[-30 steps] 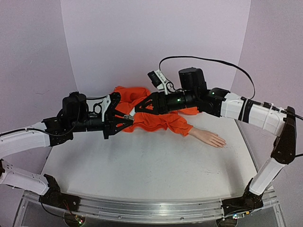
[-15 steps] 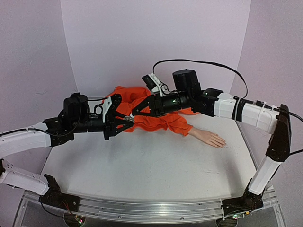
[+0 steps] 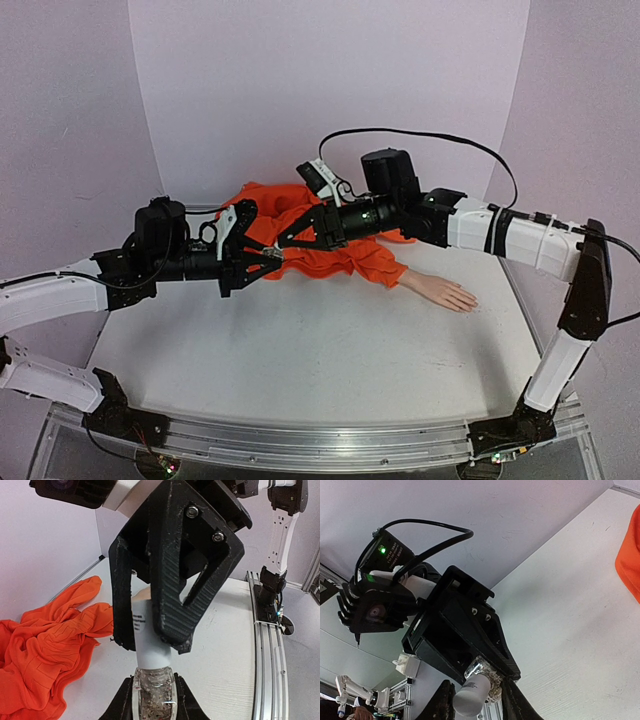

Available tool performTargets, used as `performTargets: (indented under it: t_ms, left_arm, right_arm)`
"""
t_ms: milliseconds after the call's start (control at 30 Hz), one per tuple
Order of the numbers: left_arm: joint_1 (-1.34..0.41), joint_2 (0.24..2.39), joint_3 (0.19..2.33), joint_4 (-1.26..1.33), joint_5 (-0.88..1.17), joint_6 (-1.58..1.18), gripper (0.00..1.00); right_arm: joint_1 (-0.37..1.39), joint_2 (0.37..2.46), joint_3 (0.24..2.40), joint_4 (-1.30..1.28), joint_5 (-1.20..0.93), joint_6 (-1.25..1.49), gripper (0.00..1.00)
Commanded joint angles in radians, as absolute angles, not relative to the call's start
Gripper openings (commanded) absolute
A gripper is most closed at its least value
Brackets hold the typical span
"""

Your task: Paint the nails

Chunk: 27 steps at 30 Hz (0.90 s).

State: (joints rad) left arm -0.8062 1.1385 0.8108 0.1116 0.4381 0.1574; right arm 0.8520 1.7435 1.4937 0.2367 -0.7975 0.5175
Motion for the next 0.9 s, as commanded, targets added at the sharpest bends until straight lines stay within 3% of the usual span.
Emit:
performTargets:
  t_ms: [0,100,533,867]
  left_arm:
    - [-0.810,1.129,0.825,0.156,0.456,0.157,0.00]
    - [-0.811,1.128,0.825,0.158,0.458,0.158,0.00]
    - [-0.811,1.136,0.816,0.154,0.419,0.160,0.00]
    - [-0.811,1.158,0.808,0.149,0.414,0.163,0.00]
  right_arm:
    - [0.855,1.757,1.545,0.294,-0.835,0.518,0.34]
    - [0.855,1.758,1.548,0.296,-0.835,0.517,0.32]
    - [0.856,1.707,1.511,0.297,-0.789,0.495,0.00]
    - [0.854,1.663,1.487,0.302,-0.765,0.482,0.00]
